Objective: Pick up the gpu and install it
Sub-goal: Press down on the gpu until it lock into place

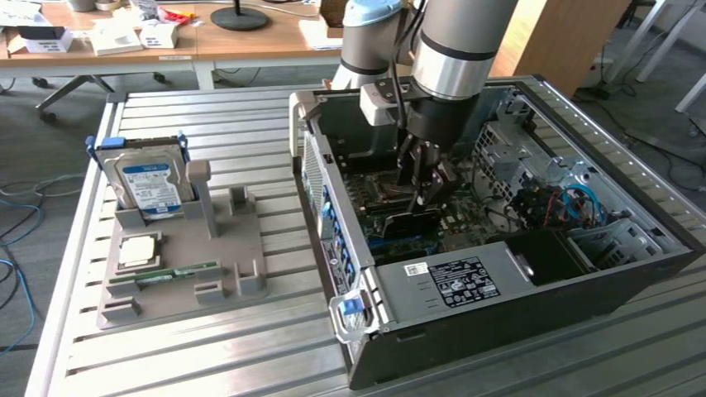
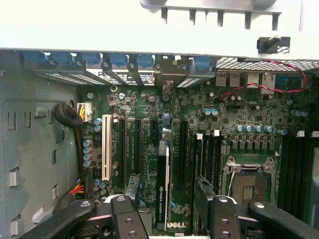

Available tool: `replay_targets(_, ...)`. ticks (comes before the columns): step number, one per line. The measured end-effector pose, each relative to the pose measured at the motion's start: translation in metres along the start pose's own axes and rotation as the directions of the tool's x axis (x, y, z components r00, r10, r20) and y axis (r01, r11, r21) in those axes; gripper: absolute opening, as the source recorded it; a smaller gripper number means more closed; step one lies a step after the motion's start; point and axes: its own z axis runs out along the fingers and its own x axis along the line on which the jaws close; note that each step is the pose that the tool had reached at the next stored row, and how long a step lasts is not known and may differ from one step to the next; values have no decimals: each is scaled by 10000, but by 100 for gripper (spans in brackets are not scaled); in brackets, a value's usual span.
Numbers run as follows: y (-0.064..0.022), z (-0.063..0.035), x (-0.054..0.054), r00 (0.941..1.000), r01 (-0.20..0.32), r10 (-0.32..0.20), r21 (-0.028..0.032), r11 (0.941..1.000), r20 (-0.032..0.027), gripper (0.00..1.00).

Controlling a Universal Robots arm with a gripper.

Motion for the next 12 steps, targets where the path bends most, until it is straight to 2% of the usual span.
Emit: replay_targets(12,0,0,0,10000,0,0,0,10000,1,55)
